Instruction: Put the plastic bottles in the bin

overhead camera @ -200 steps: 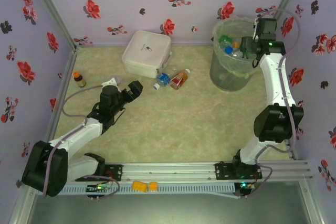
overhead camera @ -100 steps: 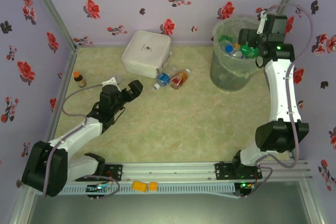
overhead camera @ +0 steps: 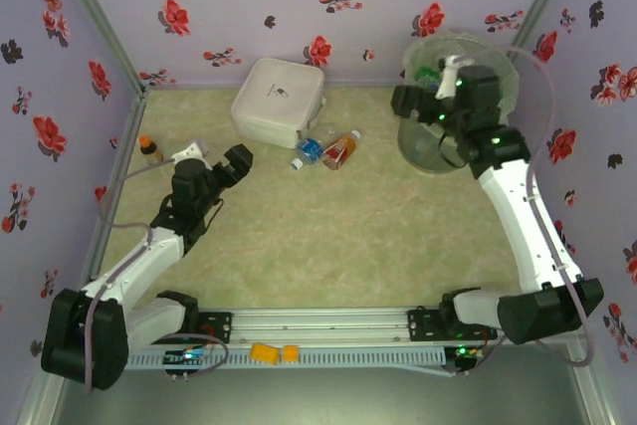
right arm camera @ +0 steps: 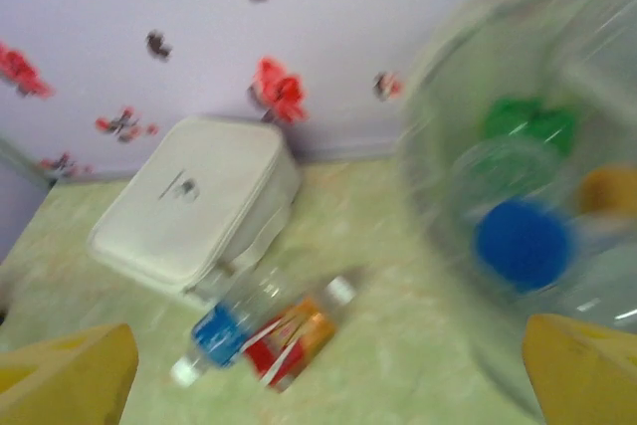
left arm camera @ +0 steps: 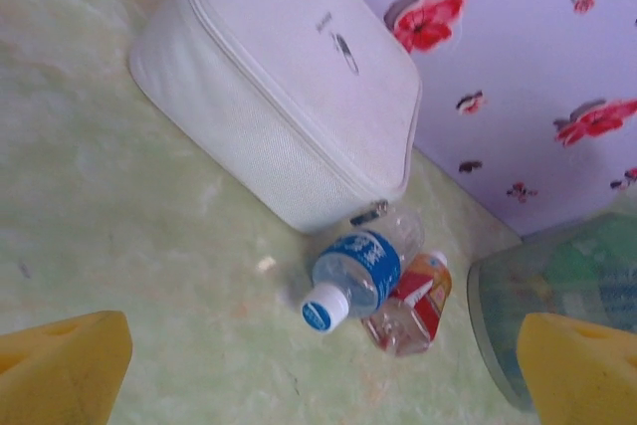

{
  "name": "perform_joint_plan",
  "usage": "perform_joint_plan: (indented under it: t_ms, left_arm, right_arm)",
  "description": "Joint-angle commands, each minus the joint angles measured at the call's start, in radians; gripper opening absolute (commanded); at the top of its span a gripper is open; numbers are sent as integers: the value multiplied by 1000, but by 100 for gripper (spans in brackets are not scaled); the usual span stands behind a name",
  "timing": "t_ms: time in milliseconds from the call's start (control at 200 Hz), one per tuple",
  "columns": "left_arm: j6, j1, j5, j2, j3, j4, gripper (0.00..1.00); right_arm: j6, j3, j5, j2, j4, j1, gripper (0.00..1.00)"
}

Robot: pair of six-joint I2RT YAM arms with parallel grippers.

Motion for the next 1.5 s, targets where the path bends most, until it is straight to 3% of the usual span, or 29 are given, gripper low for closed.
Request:
perform_joint_plan:
  t_ms: [0,195,425,715,945,1245,1495]
  left_arm:
    - [45,37,-22,-59,1,-57,100]
    - [87,110,-22,-177,-33,-149,100]
    - [111,183,-21,-287,-81,-221,100]
    - [183,191,2,-274,-67,-246,100]
    - [219,193,11,-264,-69,-252,100]
    - [216,192,25,-241,-57,-239,100]
    - [169,192,39,-206,-47,-187,100]
  right_arm:
    - [123,-82,52,-8,55,95,100]
    - [228,-179,183,69,91,275,100]
    - [348,-197,249,288,209,357,100]
    - [490,-72,263,571,341,362,100]
    - [472,76,329,773,305,359,88]
    - [490,99,503,842,254,356,87]
    - [500,103,481,878,276,331,81]
